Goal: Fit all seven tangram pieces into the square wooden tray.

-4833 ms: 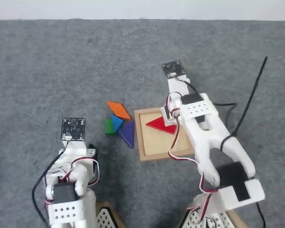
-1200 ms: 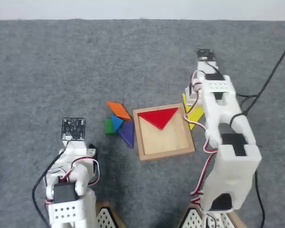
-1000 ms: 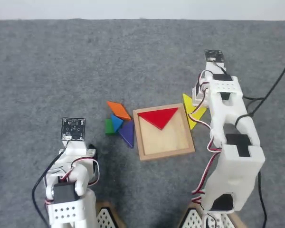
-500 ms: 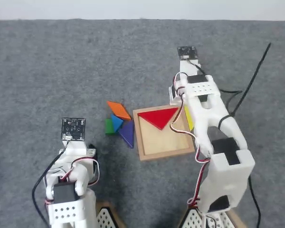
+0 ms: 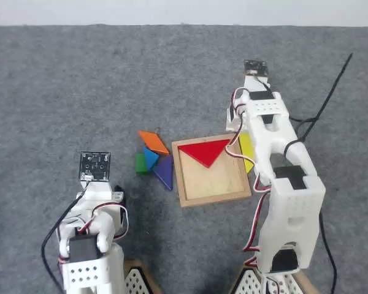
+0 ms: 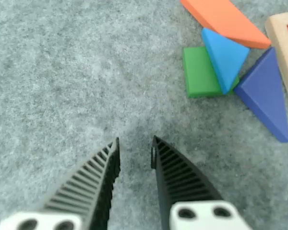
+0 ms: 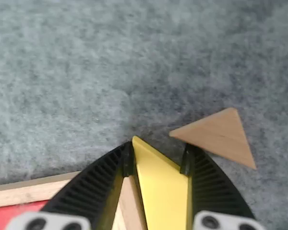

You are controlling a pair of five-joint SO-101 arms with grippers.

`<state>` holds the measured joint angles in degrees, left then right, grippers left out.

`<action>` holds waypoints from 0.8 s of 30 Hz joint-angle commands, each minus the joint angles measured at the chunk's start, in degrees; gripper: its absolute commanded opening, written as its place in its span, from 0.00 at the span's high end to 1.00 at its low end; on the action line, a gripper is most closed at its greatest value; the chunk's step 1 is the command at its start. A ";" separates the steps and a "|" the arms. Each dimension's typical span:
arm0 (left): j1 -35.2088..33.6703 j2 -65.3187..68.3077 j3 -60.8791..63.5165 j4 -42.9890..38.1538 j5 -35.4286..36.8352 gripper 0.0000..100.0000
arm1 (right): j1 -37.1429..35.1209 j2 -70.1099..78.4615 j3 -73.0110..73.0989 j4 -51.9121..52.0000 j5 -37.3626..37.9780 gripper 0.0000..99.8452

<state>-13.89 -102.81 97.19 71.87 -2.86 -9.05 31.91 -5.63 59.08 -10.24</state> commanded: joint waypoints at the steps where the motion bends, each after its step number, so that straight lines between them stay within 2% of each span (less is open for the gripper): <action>1: -0.18 -1.32 -0.66 0.35 0.62 0.90 | 3.82 0.40 -1.05 3.30 -0.79 0.81; 8: -0.18 -1.32 -0.66 0.35 0.62 0.90 | 9.80 -3.03 1.41 6.64 1.14 0.81; 16: -0.09 -1.32 -0.66 0.35 0.62 0.90 | 15.60 -20.53 15.12 2.77 2.90 0.81; 21: -0.09 -1.32 -0.66 0.35 0.62 0.90 | 13.85 -38.29 23.03 3.30 -3.96 0.81; 24: -0.09 -1.32 -0.66 0.35 0.62 0.90 | 10.15 -46.11 30.59 3.30 -10.64 0.81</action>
<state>-13.89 -102.81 97.19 71.87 -2.86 4.66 -4.04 20.57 62.95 -15.16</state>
